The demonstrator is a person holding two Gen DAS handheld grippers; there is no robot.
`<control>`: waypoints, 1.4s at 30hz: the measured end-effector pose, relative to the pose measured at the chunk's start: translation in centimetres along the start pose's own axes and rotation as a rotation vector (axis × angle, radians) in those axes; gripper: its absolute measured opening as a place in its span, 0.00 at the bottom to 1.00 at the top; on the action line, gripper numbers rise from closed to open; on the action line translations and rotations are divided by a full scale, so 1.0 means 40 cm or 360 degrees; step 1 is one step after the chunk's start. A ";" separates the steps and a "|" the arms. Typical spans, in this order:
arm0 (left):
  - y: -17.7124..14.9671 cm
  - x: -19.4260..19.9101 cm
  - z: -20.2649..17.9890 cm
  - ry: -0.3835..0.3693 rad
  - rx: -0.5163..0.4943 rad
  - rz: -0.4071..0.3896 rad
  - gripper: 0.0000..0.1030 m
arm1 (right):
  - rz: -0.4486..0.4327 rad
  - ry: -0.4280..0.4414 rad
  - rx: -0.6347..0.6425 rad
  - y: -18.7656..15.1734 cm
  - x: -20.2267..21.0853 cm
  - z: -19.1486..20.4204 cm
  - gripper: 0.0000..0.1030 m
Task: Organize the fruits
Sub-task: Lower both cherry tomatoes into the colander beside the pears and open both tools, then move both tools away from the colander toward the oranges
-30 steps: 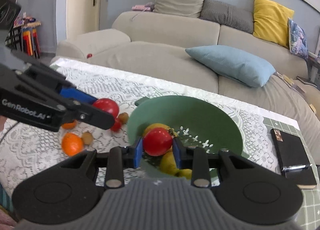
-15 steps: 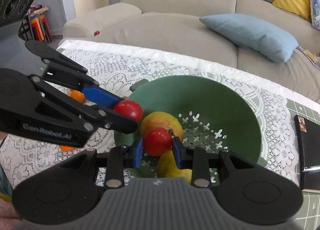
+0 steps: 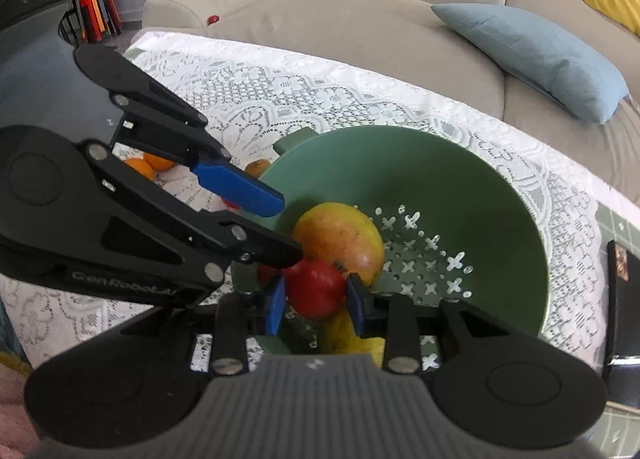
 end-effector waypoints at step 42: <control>-0.090 0.189 0.013 0.0161 0.0140 -0.0436 0.56 | -0.0421 -0.0176 -0.0279 -0.064 0.142 0.039 0.55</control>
Point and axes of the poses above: each gripper's, at about its wrist camera, not at the fingertips, and x roughly against the way its jaws point, z to its left, y to its top, the point moved 4 cm from there along -x, roughly the way its jaws point, and after that the axes turned 7 degrees about x, right-handed, at the moved point
